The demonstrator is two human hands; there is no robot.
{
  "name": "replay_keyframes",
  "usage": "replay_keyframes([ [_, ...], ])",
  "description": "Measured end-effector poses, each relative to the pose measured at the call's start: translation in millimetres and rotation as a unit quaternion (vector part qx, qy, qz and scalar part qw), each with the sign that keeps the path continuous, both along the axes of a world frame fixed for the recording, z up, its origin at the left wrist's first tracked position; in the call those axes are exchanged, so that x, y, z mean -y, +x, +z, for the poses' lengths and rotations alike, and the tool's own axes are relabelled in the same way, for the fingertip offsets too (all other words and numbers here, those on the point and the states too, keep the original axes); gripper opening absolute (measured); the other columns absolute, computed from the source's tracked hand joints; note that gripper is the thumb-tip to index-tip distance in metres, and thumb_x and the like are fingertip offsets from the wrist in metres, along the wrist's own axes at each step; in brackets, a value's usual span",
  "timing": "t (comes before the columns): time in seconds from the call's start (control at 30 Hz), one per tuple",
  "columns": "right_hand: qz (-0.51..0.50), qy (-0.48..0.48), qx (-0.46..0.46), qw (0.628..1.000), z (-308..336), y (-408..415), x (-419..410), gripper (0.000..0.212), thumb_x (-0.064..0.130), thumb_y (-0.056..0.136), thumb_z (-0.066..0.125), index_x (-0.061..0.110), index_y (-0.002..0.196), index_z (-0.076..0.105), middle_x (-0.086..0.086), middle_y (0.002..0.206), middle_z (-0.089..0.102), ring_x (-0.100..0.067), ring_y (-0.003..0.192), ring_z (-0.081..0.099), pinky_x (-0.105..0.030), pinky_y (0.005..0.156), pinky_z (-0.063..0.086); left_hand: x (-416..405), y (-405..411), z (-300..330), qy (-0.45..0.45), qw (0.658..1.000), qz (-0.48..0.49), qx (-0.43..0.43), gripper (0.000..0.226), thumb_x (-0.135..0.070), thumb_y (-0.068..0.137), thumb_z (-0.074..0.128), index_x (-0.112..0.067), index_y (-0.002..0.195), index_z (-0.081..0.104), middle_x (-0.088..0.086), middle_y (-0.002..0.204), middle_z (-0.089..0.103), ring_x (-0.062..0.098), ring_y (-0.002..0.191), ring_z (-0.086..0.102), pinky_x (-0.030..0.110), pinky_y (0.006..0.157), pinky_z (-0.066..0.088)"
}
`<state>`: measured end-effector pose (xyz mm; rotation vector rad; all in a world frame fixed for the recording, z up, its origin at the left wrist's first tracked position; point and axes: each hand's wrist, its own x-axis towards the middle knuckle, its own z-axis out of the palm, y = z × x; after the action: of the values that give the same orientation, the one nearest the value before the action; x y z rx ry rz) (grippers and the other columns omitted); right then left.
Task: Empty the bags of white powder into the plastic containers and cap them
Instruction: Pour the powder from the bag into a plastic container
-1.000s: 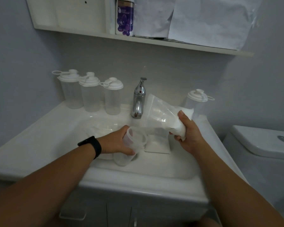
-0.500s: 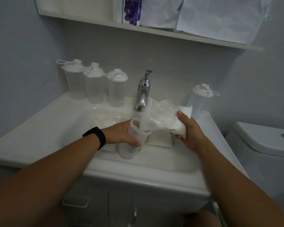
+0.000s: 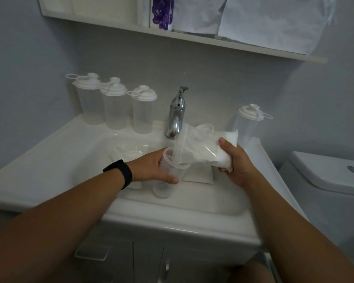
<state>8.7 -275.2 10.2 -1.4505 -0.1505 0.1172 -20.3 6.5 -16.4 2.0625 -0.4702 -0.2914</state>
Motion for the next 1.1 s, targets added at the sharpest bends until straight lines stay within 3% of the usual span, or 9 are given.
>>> replay_keyframes([
  [0.17, 0.001, -0.012, 0.006, 1.0, -0.4, 1.6, 1.9, 0.063, 0.044, 0.082, 0.068, 0.007, 0.132, 0.058, -0.007, 0.088, 0.071, -0.017, 0.062, 0.064, -0.022, 0.037, 0.039, -1.5, 1.2, -1.0, 0.034, 0.999, 0.001, 0.003, 0.092, -0.048, 0.063, 0.091, -0.043, 0.144, 0.045, -0.019, 0.133, 0.062, 0.004, 0.123, 0.059, 0.04, 0.111, 0.048],
  [0.47, 0.005, -0.034, 0.009, 0.999, 2.1, 0.5, 6.3, 0.059, 0.04, 0.08, 0.073, 0.01, 0.128, 0.06, -0.007, 0.09, 0.07, -0.017, 0.065, 0.064, -0.024, 0.038, 0.04, -3.4, 1.7, -7.4, -0.006, 0.997, -0.001, -0.071, 0.071, -0.05, 0.064, 0.088, -0.039, 0.128, 0.057, -0.007, 0.114, 0.073, 0.013, 0.11, 0.068, 0.042, 0.104, 0.054],
  [0.67, 0.033, -0.032, -0.001, 0.999, 4.2, -1.7, 6.3, 0.052, 0.035, 0.079, 0.072, 0.014, 0.126, 0.062, -0.003, 0.094, 0.074, -0.016, 0.073, 0.069, -0.026, 0.045, 0.047, 3.3, 1.2, -5.9, -0.034, 0.993, -0.035, -0.107, 0.07, -0.032, 0.073, 0.085, -0.033, 0.137, 0.054, -0.008, 0.124, 0.07, 0.011, 0.117, 0.065, 0.032, 0.103, 0.053],
  [0.9, 0.044, 0.02, -0.016, 0.999, 3.8, 1.7, 6.5, 0.054, 0.032, 0.082, 0.071, 0.016, 0.132, 0.06, -0.007, 0.114, 0.075, -0.019, 0.095, 0.073, -0.028, 0.058, 0.057, 3.6, 12.0, -7.4, -0.06, 0.995, -0.036, -0.072, 0.081, -0.035, 0.068, 0.088, -0.035, 0.14, 0.052, -0.006, 0.132, 0.067, 0.015, 0.125, 0.062, 0.041, 0.111, 0.048],
  [1.1, 0.058, 0.032, -0.016, 0.998, 4.0, 4.3, 3.1, 0.052, 0.03, 0.083, 0.069, 0.016, 0.132, 0.06, -0.007, 0.114, 0.075, -0.02, 0.096, 0.073, -0.029, 0.061, 0.059, -1.5, 12.6, -6.0, -0.052, 0.996, -0.031, -0.063, 0.081, -0.033, 0.067, 0.087, -0.033, 0.141, 0.052, -0.006, 0.13, 0.067, 0.016, 0.123, 0.062, 0.042, 0.11, 0.049],
])
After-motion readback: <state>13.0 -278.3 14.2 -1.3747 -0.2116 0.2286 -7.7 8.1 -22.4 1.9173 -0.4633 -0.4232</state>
